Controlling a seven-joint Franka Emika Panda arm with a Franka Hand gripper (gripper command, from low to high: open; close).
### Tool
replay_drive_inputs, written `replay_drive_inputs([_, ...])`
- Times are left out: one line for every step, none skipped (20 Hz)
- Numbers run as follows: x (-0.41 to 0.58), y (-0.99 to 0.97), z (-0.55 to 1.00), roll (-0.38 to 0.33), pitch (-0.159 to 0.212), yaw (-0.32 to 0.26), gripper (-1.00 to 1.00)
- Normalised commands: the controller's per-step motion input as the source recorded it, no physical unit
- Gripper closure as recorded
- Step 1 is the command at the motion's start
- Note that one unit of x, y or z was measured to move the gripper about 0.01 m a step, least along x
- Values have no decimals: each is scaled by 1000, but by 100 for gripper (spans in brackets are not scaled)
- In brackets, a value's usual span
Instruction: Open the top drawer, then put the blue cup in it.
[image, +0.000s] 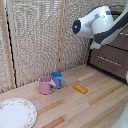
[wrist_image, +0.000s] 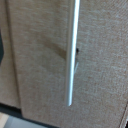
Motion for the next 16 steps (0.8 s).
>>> replay_drive_inputs([-57, -560, 117, -148, -17, 72, -100])
replay_drive_inputs([-29, -520, 69, -139, -1, 94, -100])
replay_drive_inputs([0, -554, 23, -92, 0, 115, -100])
replay_drive_inputs([0, -563, 0, -70, 0, 130, -100])
replay_drive_inputs([0, -580, 0, -26, 9, 141, -100])
replay_drive_inputs([0, -631, 0, 0, 26, 151, -100])
replay_drive_inputs([0, -646, 0, 28, 18, 179, -100])
replay_drive_inputs([0, -583, 0, 79, 27, 200, -100])
replay_drive_inputs([0, -554, 31, 87, 17, 209, -100])
replay_drive_inputs([26, -511, 51, 88, 10, 224, -100])
replay_drive_inputs([29, -520, 71, 80, 8, 227, -100])
replay_drive_inputs([0, -526, 63, 77, 14, 224, -100])
replay_drive_inputs([0, -529, 26, 77, 29, 215, -100])
replay_drive_inputs([0, -409, 17, 88, 46, 146, 100])
replay_drive_inputs([0, -217, 26, 73, 0, 85, 100])
replay_drive_inputs([-17, -97, 0, 25, 0, 44, 100])
